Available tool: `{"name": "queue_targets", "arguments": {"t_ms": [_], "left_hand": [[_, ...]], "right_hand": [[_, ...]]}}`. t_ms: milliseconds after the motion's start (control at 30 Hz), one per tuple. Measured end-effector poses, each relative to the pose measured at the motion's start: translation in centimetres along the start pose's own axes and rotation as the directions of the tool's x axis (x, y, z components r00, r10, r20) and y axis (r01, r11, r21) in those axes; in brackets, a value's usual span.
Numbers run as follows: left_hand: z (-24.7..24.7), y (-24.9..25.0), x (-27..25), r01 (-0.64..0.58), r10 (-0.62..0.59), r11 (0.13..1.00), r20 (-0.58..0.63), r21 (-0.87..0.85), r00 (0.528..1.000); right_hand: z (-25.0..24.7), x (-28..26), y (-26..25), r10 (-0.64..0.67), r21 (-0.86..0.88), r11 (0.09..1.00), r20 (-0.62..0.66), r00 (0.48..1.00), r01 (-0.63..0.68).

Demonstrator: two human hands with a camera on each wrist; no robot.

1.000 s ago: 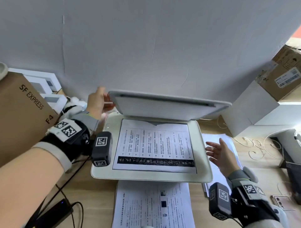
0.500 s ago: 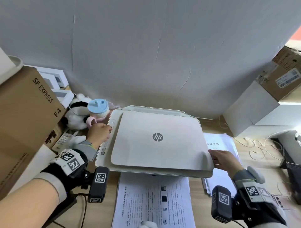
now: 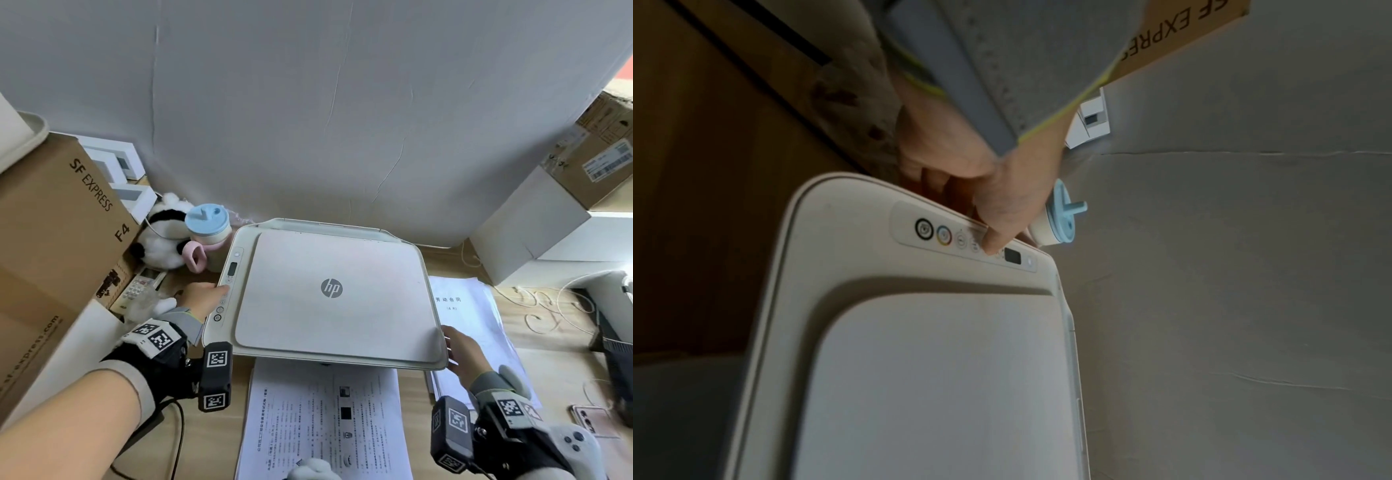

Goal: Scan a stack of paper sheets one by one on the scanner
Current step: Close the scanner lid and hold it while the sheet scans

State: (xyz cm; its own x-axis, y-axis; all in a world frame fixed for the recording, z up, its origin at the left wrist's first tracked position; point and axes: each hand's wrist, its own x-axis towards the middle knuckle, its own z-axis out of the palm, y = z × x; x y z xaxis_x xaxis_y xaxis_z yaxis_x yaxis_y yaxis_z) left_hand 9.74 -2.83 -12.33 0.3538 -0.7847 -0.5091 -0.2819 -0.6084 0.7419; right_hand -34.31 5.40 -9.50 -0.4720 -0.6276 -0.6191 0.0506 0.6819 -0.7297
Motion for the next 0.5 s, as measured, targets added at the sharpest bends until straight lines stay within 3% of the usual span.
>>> {"name": "queue_targets", "arguments": {"t_ms": [267, 500], "left_hand": [[-0.3, -1.3, 2.5, 0.073, -0.074, 0.996, -0.025, -0.059, 0.997], [0.0, -1.5, 1.5, 0.071, -0.075, 0.986, -0.018, -0.150, 0.997]], "right_hand": [[0.1, -0.1, 0.0, -0.002, 0.020, 1.000, -0.010, 1.000, 0.002], [0.2, -0.1, 0.1, 0.000, 0.007, 1.000, -0.031, 1.000, 0.000]]}}
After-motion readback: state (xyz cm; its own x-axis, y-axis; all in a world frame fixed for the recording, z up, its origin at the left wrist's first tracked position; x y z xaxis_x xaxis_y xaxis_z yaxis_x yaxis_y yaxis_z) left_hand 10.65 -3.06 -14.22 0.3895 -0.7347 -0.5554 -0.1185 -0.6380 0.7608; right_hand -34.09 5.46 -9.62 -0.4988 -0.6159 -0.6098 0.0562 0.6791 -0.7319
